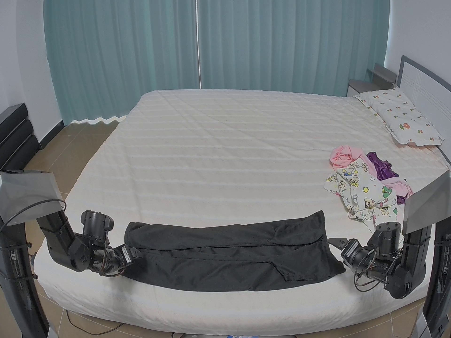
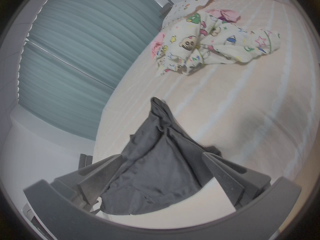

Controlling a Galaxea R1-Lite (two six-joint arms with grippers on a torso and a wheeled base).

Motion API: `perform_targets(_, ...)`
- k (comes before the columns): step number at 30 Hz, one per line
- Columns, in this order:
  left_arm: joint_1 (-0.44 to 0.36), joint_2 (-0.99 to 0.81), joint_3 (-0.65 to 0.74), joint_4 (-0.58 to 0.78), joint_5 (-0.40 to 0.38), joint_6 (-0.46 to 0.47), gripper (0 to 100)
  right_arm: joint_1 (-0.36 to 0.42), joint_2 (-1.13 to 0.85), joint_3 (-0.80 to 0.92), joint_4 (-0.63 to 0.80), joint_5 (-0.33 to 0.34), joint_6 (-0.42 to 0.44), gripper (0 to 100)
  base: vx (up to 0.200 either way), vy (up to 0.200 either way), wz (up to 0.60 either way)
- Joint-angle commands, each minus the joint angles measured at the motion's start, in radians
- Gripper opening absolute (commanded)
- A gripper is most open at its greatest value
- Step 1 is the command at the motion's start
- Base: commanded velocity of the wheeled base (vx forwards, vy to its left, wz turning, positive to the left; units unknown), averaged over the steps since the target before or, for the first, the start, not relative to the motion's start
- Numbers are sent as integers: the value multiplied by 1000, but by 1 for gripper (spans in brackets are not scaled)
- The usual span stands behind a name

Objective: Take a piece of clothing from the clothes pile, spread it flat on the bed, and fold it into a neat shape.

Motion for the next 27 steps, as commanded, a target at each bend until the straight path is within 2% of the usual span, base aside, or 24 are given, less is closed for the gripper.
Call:
perform_targets(1, -4, 42, 7, -7, 31, -1, 100, 0, 21, 17, -16, 1, 1, 100, 0, 0, 0)
perform_targets(5, 5, 40, 13, -8, 39, -4, 100, 2, 18, 16, -16, 1, 1, 100, 0, 0, 0)
perform_targets(6, 6, 39, 15, -7, 39, -5, 0, 4, 18, 16, -18, 1, 1, 100, 0, 0, 0)
perform_targets(16, 9, 28, 27, -5, 41, -79, 0, 0, 14, 19, -18, -1, 4, 100, 0, 0, 0)
perform_targets(27, 28, -9, 81, -2, 41, -80, 0, 2, 18, 20, -18, -2, 2, 100, 0, 0, 0)
